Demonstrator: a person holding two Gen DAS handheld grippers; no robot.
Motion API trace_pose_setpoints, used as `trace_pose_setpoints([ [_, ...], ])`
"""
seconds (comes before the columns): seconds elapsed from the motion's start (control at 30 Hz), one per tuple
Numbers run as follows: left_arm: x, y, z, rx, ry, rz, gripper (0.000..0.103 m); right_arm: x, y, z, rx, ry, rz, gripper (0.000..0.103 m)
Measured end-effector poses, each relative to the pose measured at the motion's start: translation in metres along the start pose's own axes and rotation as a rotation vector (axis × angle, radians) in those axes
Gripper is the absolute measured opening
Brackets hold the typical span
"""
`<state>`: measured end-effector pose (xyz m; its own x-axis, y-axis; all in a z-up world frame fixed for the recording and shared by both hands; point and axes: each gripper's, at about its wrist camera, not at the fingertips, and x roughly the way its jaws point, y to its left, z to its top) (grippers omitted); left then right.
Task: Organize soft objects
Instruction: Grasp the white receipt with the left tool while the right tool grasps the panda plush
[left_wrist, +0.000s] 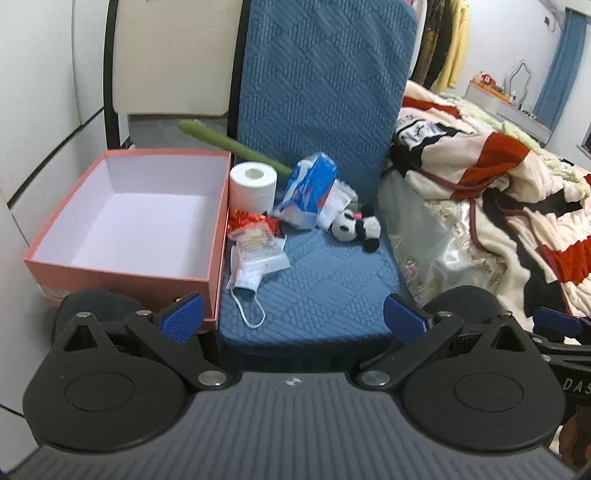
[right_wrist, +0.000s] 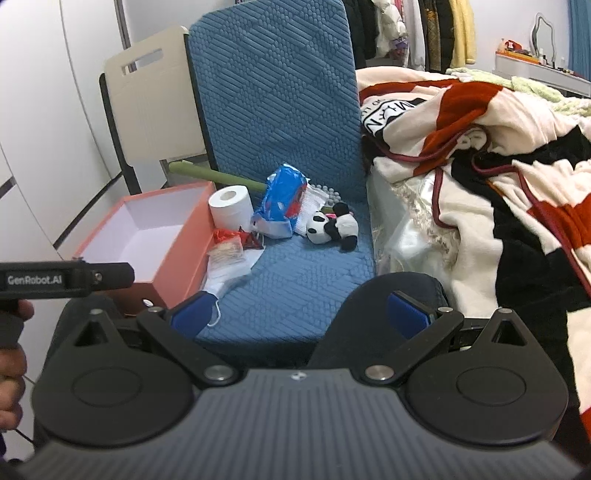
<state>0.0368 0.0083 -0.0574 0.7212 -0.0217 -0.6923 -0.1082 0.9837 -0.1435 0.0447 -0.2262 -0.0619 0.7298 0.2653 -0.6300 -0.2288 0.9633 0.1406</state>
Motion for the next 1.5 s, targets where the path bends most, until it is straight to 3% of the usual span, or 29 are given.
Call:
trace_pose_setpoints([
  [0.27, 0.024, 0.002, -0.005, -0.019, 0.047, -0.024, 0.103, 0.012, -0.009, -0.012, 0.020, 0.015, -0.034, 0.103],
  [0.5, 0.062, -0.001, 0.000, -0.023, 0.078, -0.012, 0.103, 0.047, -0.028, -0.019, 0.039, 0.015, -0.063, 0.103],
  [1.0, 0.159, -0.008, 0.015, -0.014, 0.174, 0.089, 0.103, 0.142, -0.052, -0.012, 0.057, 0.003, -0.068, 0.102],
  [1.5, 0.213, -0.017, 0.015, -0.009, 0.178, 0.164, 0.103, 0.209, -0.062, 0.006, 0.116, -0.033, -0.051, 0.100],
])
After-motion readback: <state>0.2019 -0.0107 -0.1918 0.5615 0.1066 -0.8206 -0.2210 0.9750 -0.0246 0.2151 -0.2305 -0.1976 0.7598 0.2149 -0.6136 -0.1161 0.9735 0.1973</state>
